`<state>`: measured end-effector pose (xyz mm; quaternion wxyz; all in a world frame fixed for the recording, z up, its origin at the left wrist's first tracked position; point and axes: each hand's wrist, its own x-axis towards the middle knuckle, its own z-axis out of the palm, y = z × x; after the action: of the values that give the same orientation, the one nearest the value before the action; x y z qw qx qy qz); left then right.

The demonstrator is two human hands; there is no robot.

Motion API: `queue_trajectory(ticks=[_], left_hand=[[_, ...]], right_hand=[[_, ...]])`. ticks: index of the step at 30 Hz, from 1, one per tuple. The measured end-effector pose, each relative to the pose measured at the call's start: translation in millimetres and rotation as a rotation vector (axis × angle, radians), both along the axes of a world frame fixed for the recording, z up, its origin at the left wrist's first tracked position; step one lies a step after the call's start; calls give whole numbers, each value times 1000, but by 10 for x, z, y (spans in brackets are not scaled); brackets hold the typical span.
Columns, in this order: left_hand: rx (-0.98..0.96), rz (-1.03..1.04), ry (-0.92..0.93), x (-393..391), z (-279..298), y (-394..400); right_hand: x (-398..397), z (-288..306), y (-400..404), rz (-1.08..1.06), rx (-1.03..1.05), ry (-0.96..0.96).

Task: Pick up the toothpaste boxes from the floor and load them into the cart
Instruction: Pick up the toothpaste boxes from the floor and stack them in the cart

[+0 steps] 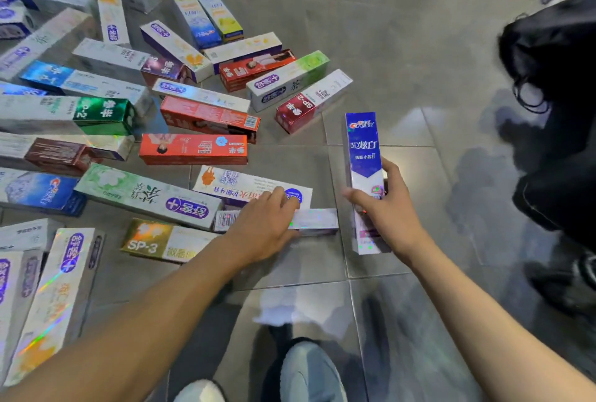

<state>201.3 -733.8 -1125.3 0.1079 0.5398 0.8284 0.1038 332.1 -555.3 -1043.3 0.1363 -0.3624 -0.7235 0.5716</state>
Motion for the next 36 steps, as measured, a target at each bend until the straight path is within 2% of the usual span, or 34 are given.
queue_trajectory(ticks=[5, 8, 10, 19, 23, 26, 31, 36], left_hand=[[249, 295, -457, -159, 438, 93], [503, 568, -906, -241, 617, 132], [657, 716, -1088, -277, 663, 121], [962, 955, -1226, -388, 902, 17], [975, 955, -1240, -565, 1174, -12], [979, 981, -1207, -730, 1505, -50], [1011, 1008, -1058, -798, 2633, -137], [1048, 859, -1108, -669, 4538, -57]], right_hand=[[-82, 178, 16, -60, -35, 91], [-168, 212, -19, -63, -65, 131], [-237, 219, -85, -36, -78, 149], [-655, 257, -525, 136, -171, 230], [-921, 370, -603, 178, -225, 303], [-1123, 663, -596, 178, -261, 326], [-1225, 1732, -633, 184, -314, 345], [-1069, 3612, -682, 169, -336, 363]])
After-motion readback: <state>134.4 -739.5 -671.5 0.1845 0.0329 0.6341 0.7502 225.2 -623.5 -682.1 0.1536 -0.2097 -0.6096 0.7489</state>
